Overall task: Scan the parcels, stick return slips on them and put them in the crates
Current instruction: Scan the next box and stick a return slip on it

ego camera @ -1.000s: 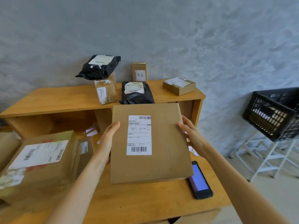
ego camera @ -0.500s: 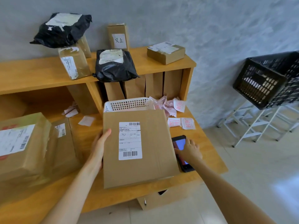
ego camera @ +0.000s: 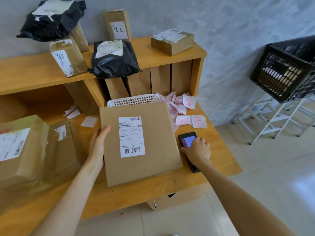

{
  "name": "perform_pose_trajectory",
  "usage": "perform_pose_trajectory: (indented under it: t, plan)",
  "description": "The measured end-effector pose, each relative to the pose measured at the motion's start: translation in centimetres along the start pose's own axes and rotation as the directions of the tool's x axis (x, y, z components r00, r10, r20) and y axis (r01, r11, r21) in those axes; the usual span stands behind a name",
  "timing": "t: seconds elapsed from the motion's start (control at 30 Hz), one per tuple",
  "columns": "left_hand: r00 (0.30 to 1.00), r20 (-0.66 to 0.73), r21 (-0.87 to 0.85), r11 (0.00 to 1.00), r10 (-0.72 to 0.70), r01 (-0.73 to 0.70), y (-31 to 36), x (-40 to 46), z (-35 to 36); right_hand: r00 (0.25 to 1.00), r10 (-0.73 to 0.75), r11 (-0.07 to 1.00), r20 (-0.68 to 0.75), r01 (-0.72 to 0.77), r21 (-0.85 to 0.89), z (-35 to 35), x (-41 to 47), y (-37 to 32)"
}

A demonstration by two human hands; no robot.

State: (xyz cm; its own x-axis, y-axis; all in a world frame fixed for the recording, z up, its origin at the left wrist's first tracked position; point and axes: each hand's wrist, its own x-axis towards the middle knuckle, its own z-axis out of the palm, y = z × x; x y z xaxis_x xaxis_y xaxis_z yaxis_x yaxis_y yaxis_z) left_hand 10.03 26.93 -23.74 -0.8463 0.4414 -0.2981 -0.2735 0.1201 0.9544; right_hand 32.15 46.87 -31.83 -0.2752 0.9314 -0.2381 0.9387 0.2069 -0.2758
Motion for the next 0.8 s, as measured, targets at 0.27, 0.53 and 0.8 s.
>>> perform_pose_trajectory:
  t: [0.27, 0.53, 0.8]
  plan:
    - [0.994, 0.0, -0.022, 0.993, 0.113, -0.113, 2.4, 0.7, -0.8, 0.965, -0.259, 0.954, -0.031, 0.26, 0.149, -6.2, -1.1, -3.1]
    - [0.989, -0.021, -0.023, 0.989, 0.147, -0.147, 2.9, 0.4, -0.5, 0.684, -0.677, 0.73, 0.273, 0.671, 0.129, -10.0, -6.0, -6.6]
    - [0.991, -0.018, -0.022, 0.991, 0.132, -0.133, 2.8, 0.0, -0.7, 0.621, -0.716, 0.675, 0.319, 0.732, 0.09, -9.5, -7.1, -6.9]
